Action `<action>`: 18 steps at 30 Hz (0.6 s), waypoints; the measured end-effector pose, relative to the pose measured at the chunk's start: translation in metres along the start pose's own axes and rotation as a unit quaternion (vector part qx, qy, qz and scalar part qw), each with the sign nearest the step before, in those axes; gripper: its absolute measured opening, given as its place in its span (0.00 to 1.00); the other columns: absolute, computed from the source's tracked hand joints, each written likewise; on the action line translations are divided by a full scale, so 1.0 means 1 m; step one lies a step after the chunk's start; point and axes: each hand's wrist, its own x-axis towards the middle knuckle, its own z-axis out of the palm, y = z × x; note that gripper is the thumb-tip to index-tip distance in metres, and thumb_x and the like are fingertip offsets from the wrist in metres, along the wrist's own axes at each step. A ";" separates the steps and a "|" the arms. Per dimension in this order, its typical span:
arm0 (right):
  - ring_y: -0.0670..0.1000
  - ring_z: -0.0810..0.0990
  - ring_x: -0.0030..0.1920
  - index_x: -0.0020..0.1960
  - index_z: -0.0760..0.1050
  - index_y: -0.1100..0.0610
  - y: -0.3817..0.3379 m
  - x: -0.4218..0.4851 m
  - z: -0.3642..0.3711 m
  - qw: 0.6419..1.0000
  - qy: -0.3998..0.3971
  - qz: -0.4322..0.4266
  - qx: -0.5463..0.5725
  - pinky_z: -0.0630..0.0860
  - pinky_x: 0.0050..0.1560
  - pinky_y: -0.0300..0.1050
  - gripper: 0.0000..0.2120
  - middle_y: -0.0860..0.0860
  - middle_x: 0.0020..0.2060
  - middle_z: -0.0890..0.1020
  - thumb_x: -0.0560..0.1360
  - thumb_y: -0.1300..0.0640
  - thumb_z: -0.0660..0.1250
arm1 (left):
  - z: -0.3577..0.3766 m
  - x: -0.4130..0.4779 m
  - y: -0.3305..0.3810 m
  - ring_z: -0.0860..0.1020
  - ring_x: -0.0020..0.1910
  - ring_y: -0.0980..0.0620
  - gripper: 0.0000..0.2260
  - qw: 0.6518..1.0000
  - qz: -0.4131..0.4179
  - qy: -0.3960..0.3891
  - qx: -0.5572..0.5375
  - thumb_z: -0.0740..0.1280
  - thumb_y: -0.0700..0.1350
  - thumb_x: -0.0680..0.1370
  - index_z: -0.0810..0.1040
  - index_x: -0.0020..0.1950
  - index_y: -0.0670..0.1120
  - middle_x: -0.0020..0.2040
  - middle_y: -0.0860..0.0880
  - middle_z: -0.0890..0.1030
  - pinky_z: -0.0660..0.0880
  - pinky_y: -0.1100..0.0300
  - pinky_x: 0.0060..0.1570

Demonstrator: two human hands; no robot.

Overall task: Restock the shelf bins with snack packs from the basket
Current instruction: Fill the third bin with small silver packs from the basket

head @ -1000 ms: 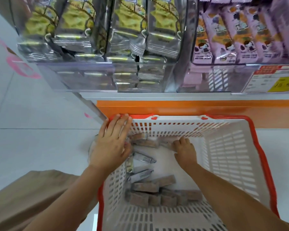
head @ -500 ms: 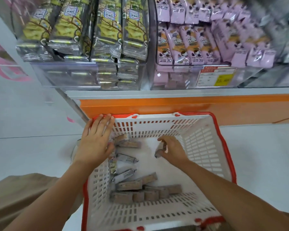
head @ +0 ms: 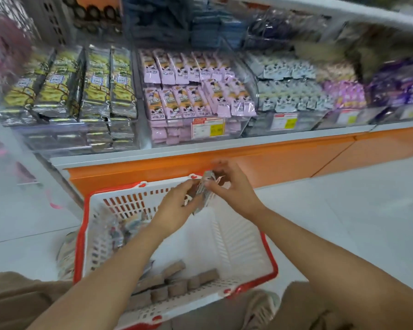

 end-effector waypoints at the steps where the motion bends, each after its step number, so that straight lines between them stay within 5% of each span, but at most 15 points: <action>1: 0.46 0.79 0.50 0.64 0.69 0.57 -0.004 -0.001 -0.008 1.000 0.009 -0.005 0.009 0.74 0.47 0.38 0.22 0.51 0.52 0.81 0.73 0.62 0.73 | 0.002 0.003 0.010 0.79 0.51 0.55 0.12 1.000 -0.001 0.005 -0.026 0.65 0.43 0.82 0.76 0.65 0.47 0.53 0.51 0.82 0.74 0.58 0.52; 7: 0.45 0.79 0.50 0.61 0.70 0.57 -0.015 -0.018 -0.052 0.999 0.005 -0.022 -0.048 0.75 0.48 0.41 0.20 0.49 0.53 0.80 0.73 0.59 0.74 | 0.010 0.027 0.061 0.81 0.51 0.59 0.09 0.988 -0.001 0.051 -0.148 0.65 0.43 0.81 0.75 0.61 0.49 0.54 0.54 0.82 0.75 0.69 0.48; 12: 0.45 0.78 0.43 0.54 0.74 0.58 -0.036 -0.018 -0.083 0.997 0.036 -0.053 -0.054 0.74 0.44 0.37 0.13 0.51 0.46 0.81 0.73 0.64 0.73 | 0.012 0.045 0.101 0.80 0.55 0.58 0.13 0.989 0.039 0.065 -0.125 0.65 0.46 0.81 0.77 0.65 0.46 0.58 0.53 0.81 0.74 0.73 0.49; 15: 0.45 0.75 0.41 0.54 0.74 0.60 -0.055 -0.003 -0.108 0.991 0.089 -0.088 -0.041 0.73 0.43 0.36 0.12 0.51 0.43 0.78 0.73 0.65 0.73 | 0.000 0.057 0.114 0.76 0.59 0.56 0.14 0.986 0.111 0.125 -0.018 0.63 0.48 0.82 0.76 0.67 0.47 0.60 0.54 0.78 0.71 0.70 0.56; 18: 0.45 0.74 0.39 0.53 0.73 0.57 -0.067 0.029 -0.136 0.977 0.165 -0.109 -0.073 0.73 0.42 0.40 0.10 0.50 0.40 0.76 0.74 0.63 0.72 | -0.024 0.075 0.106 0.70 0.67 0.49 0.15 0.936 0.162 0.246 0.192 0.59 0.47 0.82 0.76 0.66 0.47 0.64 0.51 0.75 0.58 0.57 0.69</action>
